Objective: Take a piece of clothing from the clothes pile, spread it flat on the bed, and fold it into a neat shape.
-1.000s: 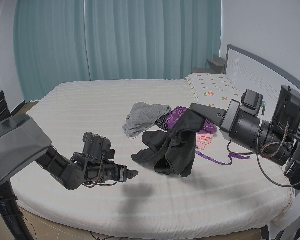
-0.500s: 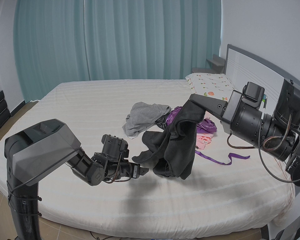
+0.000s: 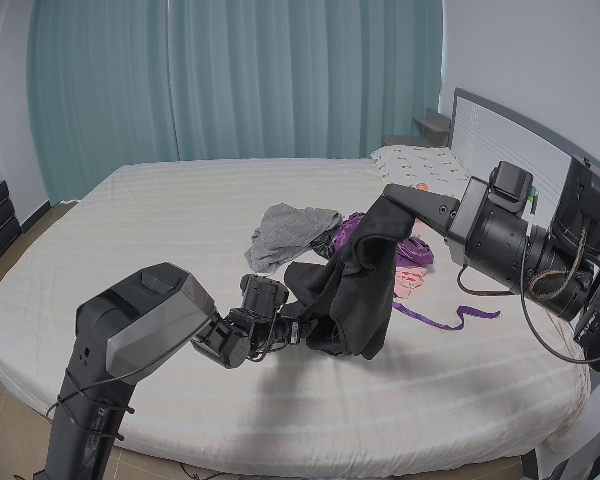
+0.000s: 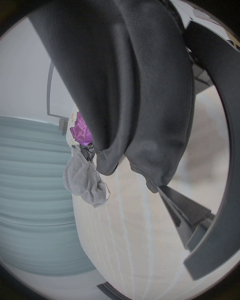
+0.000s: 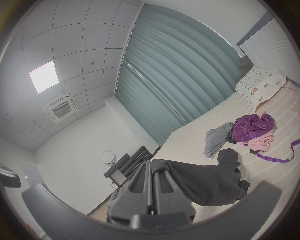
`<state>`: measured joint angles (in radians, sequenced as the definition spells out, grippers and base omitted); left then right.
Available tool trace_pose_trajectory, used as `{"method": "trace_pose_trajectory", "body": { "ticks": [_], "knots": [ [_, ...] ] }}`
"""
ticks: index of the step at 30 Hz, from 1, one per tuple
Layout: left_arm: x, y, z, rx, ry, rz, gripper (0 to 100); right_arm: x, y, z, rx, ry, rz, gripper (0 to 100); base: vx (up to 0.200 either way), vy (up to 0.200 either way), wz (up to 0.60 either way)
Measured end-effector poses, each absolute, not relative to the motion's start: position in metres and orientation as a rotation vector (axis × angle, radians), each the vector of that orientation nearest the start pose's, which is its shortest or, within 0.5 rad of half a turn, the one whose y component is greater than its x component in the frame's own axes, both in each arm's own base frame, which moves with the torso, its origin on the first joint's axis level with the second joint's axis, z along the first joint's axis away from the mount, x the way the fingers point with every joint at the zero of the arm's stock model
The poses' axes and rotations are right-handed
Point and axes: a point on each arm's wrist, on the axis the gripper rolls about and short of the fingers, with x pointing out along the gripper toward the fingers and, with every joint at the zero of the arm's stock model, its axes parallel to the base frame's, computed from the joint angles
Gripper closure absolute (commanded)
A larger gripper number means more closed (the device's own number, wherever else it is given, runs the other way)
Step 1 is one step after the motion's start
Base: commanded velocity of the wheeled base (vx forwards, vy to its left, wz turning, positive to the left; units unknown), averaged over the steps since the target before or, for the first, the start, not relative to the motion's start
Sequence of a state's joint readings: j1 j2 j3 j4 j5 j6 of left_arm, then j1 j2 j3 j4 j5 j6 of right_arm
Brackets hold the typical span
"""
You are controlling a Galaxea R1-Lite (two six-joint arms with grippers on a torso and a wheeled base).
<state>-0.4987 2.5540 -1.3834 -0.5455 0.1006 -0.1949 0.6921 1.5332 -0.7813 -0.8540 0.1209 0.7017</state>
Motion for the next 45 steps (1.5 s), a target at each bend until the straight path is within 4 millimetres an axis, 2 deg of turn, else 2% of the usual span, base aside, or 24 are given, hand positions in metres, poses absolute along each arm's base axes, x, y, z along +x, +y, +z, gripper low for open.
{"method": "trace_pose_trajectory", "body": {
  "ticks": [7, 12, 17, 23, 25, 30, 35, 39, 42, 45],
  "knots": [
    [0.42, -0.229, -0.039, -0.081, 0.637, -0.254, 100, 0.211, 0.167, 0.244, 0.695, 0.188, 0.788, 100, 0.0, 0.0, 0.0],
    [0.417, -0.218, -0.035, -0.112, 0.653, -0.217, 100, 0.218, 0.161, 0.24, 0.694, 0.192, 0.754, 100, 0.0, 0.0, 0.0],
    [0.405, -0.197, -0.003, -0.153, 0.648, -0.172, 100, 0.235, 0.155, 0.228, 0.685, 0.214, 0.692, 100, 0.0, 0.0, 0.0],
    [0.381, -0.173, 0.057, -0.26, 0.621, -0.117, 100, 0.267, 0.151, 0.219, 0.688, 0.184, 0.604, 100, 0.0, 0.0, 0.0],
    [0.373, -0.166, 0.081, -0.318, 0.599, -0.097, 100, 0.279, 0.149, 0.223, 0.696, 0.133, 0.573, 100, 0.0, 0.0, 0.0],
    [0.349, -0.148, 0.151, -0.444, 0.5, -0.081, 100, 0.309, 0.144, 0.248, 0.722, -0.049, 0.501, 100, 0.0, 0.0, 0.0],
    [0.322, -0.128, 0.208, -0.539, 0.381, -0.091, 100, 0.324, 0.139, 0.263, 0.701, -0.155, 0.454, 100, 0.0, 0.0, 0.0],
    [0.306, -0.12, 0.226, -0.585, 0.344, -0.101, 100, 0.328, 0.138, 0.251, 0.682, -0.126, 0.437, 100, 0.0, 0.0, 0.0],
    [0.298, -0.117, 0.224, -0.611, 0.351, -0.111, 100, 0.327, 0.137, 0.225, 0.662, -0.04, 0.416, 100, 0.0, 0.0, 0.0],
    [0.29, -0.115, 0.212, -0.662, 0.379, -0.134, 100, 0.322, 0.135, 0.191, 0.643, 0.077, 0.387, 100, 0.0, 0.0, 0.0]
  ]
}}
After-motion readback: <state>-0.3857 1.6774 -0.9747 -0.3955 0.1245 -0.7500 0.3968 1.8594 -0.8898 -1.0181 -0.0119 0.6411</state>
